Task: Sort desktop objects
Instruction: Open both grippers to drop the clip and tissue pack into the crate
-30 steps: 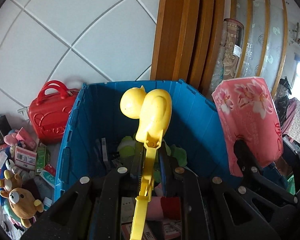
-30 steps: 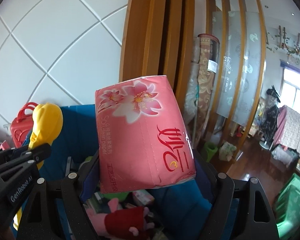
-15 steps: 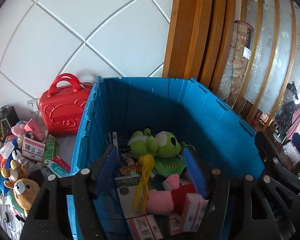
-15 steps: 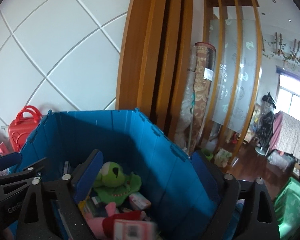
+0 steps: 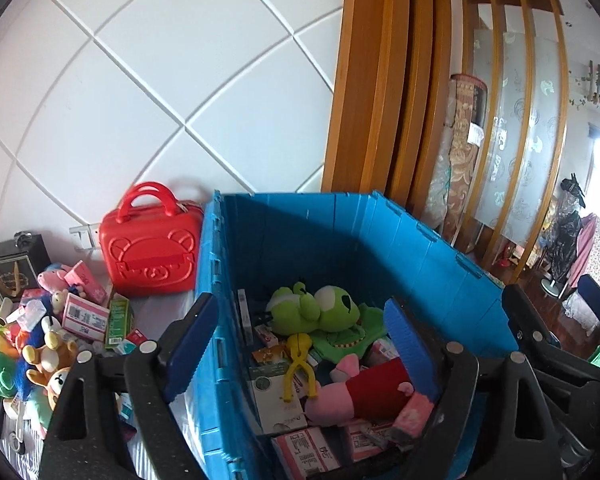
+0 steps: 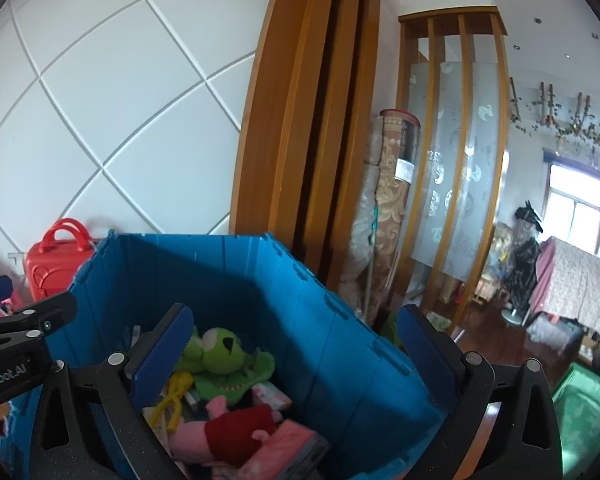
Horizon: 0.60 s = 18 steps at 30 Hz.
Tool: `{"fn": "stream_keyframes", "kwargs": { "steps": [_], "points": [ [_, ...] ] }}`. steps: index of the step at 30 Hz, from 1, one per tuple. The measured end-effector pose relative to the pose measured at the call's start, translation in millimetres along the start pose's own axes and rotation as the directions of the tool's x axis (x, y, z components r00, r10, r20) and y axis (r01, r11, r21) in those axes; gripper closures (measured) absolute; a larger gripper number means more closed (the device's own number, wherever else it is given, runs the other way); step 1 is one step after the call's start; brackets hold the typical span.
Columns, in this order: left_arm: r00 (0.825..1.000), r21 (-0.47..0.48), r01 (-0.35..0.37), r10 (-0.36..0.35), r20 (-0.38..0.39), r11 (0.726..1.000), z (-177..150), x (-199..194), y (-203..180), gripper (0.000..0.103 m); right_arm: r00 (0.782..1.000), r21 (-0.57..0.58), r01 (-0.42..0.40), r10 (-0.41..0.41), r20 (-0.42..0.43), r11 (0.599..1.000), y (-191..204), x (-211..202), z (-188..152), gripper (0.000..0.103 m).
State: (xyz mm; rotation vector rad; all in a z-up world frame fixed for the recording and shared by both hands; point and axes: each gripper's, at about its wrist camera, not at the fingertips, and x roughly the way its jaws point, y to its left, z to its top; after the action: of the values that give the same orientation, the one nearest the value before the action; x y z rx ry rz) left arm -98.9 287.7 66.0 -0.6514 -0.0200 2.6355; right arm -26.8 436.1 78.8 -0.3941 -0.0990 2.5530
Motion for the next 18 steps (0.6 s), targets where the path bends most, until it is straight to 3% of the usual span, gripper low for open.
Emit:
{"fn": "stream_keyframes", "kwargs": {
  "steps": [8, 15, 18],
  "points": [
    [0.989, 0.033, -0.064, 0.059, 0.139, 0.997, -10, -55, 31, 0.017, 0.993, -0.005, -0.034, 0.035, 0.111, 0.999, 37, -45, -8, 0.0],
    [0.984, -0.03, -0.113, 0.116, 0.135, 0.993, -23, -88, 99, 0.017, 0.976, -0.035, -0.147, 0.151, 0.159, 0.988, 92, -77, -14, 0.0],
    [0.977, -0.063, -0.155, 0.163, 0.137, 0.986, -32, -103, 135, 0.017, 0.958, -0.063, -0.21, 0.218, 0.186, 0.976, 121, -88, -16, 0.0]
  ]
}}
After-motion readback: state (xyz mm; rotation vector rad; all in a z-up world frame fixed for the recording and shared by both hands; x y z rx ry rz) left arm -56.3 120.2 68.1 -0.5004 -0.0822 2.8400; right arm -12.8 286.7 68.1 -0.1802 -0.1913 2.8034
